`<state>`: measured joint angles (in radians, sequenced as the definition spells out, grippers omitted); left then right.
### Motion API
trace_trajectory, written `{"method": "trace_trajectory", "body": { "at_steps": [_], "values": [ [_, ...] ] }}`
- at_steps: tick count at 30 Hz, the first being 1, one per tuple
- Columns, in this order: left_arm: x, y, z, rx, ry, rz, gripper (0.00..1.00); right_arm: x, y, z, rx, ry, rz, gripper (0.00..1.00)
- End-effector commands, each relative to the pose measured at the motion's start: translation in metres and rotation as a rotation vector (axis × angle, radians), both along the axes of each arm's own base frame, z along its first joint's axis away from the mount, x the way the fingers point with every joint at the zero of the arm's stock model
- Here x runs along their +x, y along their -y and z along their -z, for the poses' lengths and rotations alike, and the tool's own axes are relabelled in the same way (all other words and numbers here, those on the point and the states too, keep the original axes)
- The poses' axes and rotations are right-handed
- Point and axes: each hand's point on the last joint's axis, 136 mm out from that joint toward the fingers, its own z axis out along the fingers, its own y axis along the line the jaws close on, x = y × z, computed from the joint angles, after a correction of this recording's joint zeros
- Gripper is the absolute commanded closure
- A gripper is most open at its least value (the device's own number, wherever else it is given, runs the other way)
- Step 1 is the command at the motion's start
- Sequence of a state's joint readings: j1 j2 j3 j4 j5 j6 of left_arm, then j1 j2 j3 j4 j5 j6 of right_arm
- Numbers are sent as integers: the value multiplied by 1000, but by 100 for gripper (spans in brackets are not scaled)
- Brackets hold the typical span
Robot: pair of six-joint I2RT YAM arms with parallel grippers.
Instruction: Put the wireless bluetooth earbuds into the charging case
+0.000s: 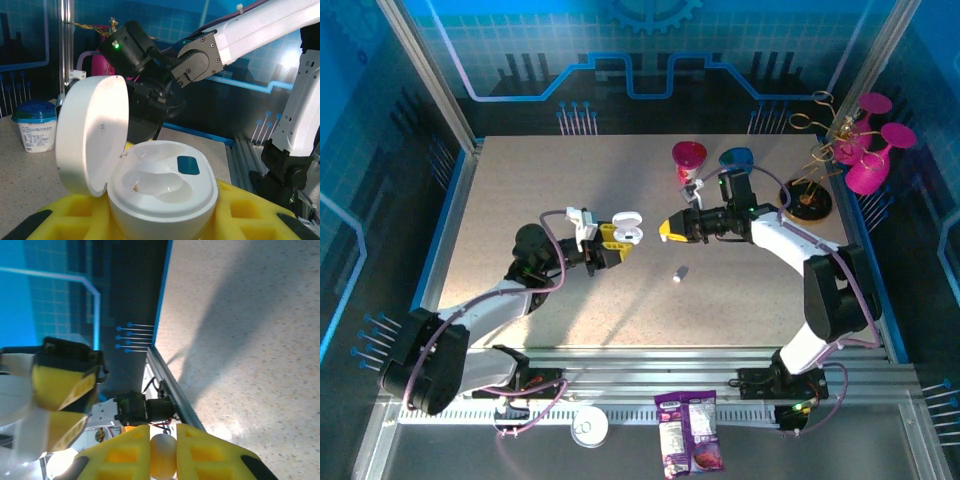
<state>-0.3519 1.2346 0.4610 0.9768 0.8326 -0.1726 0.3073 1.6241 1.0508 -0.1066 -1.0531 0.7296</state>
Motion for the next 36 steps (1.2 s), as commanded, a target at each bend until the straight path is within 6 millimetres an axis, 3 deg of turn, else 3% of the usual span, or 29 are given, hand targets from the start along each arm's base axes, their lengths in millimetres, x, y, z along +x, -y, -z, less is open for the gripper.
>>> {"method": "trace_trajectory", "body": {
  "at_steps": [1,9,15,23,36],
  "values": [
    [0,0,-8,-19,21,25,73,-5,2,-28,88,12,-26,86],
    [7,1,-2,-28,-11,24,74,7,15,-18,-25,-67,145,88],
    [7,3,-3,-30,-12,36,74,9,24,-22,-66,-98,244,86],
    [6,4,-3,-45,-27,55,74,1,15,-47,62,-73,176,86],
    [10,6,-2,-59,-72,65,75,-34,-12,-93,146,133,-2,86]
  ]
}}
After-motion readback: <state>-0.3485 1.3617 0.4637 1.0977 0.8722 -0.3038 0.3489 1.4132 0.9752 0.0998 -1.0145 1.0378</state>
